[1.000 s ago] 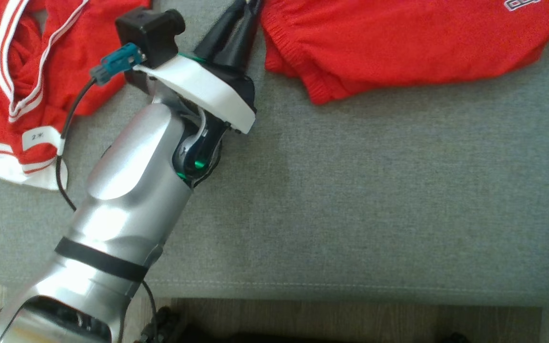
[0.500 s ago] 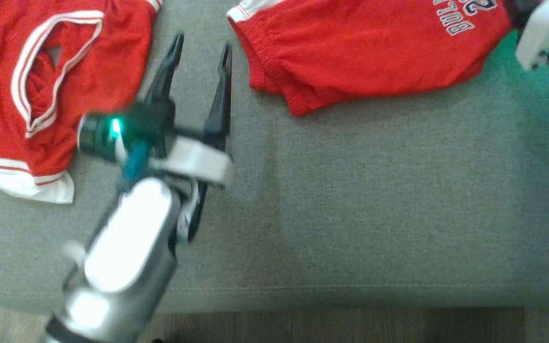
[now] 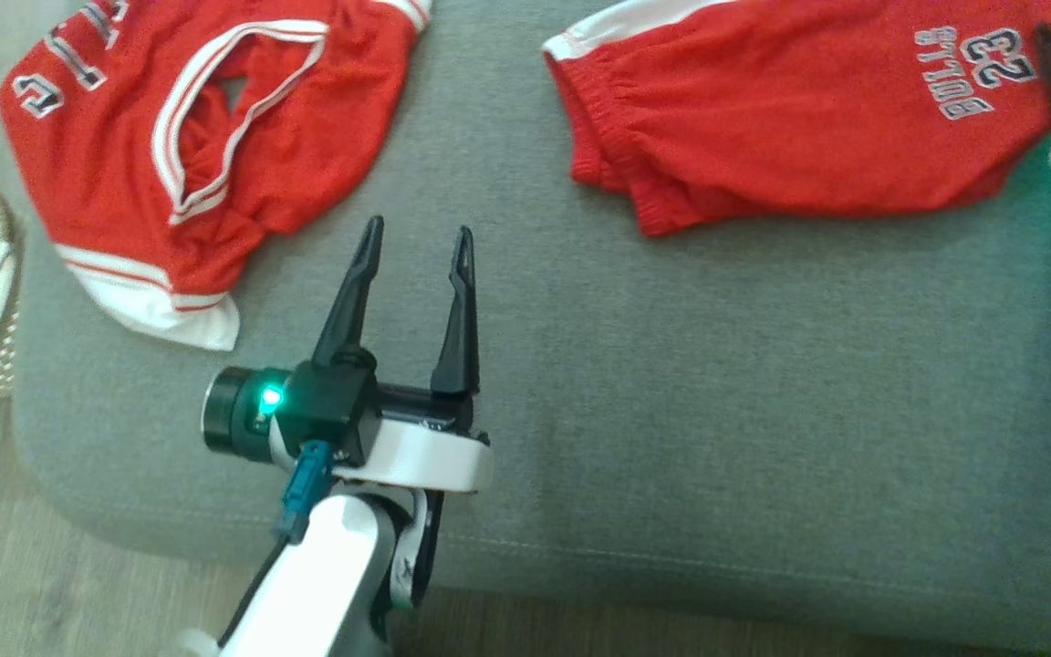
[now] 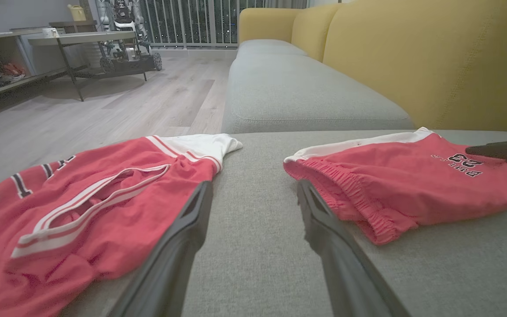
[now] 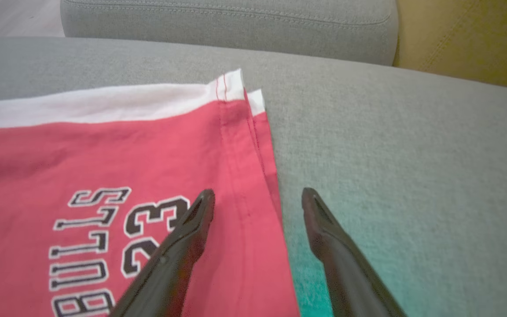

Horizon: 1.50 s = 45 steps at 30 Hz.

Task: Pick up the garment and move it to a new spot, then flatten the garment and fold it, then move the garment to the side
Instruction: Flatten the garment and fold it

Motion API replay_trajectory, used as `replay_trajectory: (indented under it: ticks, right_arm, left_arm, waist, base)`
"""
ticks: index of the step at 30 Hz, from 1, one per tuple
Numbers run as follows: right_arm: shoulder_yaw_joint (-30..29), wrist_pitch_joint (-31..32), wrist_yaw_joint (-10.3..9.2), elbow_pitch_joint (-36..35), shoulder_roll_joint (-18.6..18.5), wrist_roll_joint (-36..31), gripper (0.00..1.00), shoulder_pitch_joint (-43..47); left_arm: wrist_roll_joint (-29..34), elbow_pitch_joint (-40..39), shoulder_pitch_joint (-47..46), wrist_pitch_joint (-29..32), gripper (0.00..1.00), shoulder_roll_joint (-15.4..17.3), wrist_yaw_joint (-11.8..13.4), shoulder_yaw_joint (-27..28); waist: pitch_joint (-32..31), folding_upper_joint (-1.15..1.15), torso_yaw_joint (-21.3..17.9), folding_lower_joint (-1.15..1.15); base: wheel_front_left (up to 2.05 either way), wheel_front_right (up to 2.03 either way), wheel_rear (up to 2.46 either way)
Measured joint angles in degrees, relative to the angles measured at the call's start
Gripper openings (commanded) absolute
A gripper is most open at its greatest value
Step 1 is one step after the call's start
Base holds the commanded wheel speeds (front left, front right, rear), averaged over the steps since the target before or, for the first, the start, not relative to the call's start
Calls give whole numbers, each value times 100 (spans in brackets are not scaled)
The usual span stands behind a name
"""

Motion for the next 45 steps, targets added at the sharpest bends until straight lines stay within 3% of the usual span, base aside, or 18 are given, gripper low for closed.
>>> replay_trajectory:
  ticks: [6, 7, 10, 11, 12, 13, 15, 18, 19, 23, 27, 29, 36, 45]
  right_arm:
    - [-335, 363, 0, 196, -42, -224, 100, -151]
    - [-397, 459, 0, 204, -56, -258, 96, -143]
    - [-633, 806, 0, 204, -116, -387, 65, -32]
    - [-750, 849, 0, 203, -151, -428, 71, 19]
    - [-872, 836, 0, 203, -199, -490, 87, 55]
    - [-976, 823, 0, 208, -245, -569, 88, 69]
    - [-1211, 867, 0, 222, -301, -714, 83, 72]
    - [-1493, 1035, 0, 225, -298, -915, 54, 102]
    - [-1573, 1078, 0, 223, -280, -982, 50, 132]
    - [-1880, 1116, -2, 191, -185, -1149, 55, 165]
    - [-2100, 1368, -3, 141, -134, -1433, 48, 168]
    - [-2167, 1459, -3, 137, -77, -1510, 0, 174]
    - [-2191, 1504, -4, 140, 126, -1730, 0, 194]
    - [-1972, 1039, -2, 192, 46, -2246, 0, 341]
  left_arm:
    - [34, -86, 165, 0, 100, -81, -75, 40]
    - [42, -99, 182, 0, 100, -86, -75, 70]
    - [82, -108, 313, 0, 100, -91, -121, 189]
    - [82, -109, 370, 0, 100, -91, -125, 202]
    - [82, -109, 422, 0, 100, -94, -129, 203]
    - [83, -108, 465, 0, 100, -98, -162, 210]
    - [92, -107, 511, 0, 100, -104, -174, 238]
    - [144, -109, 510, 0, 100, -112, -196, 300]
    - [144, -108, 509, 0, 100, -113, -229, 310]
    - [178, -108, 505, 0, 100, -127, -277, 330]
    - [183, -87, 503, 0, 100, -135, -324, 346]
    - [183, -80, 504, 0, 100, -135, -325, 348]
    - [174, -80, 517, 0, 100, -136, -316, 389]
    - [175, -103, 636, 0, 100, -140, -322, 717]
  waist:
    - [-19, 0, 270, 0]
    - [-26, 0, 295, 0]
    - [-65, 0, 324, 0]
    - [-81, 0, 326, 0]
    - [-95, 0, 328, 0]
    - [-109, 0, 330, 0]
    - [-132, 0, 328, 0]
    - [-128, 0, 320, 0]
    - [-118, 0, 323, 0]
    - [-84, 0, 338, 0]
    - [-109, 0, 369, 0]
    - [-136, 0, 377, 0]
    - [-226, 0, 231, 0]
    - [-420, 0, -405, 0]
  base:
    - [0, 0, 0]
    - [0, 0, 0]
    - [0, 0, 0]
    - [0, 0, 0]
    - [0, 0, 0]
    - [0, 0, 0]
    - [0, 0, 0]
    - [0, 0, 0]
    - [0, 0, 0]
    - [0, 0, 0]
    - [0, 0, 0]
    - [0, 0, 0]
    - [0, 0, 0]
    - [0, 0, 0]
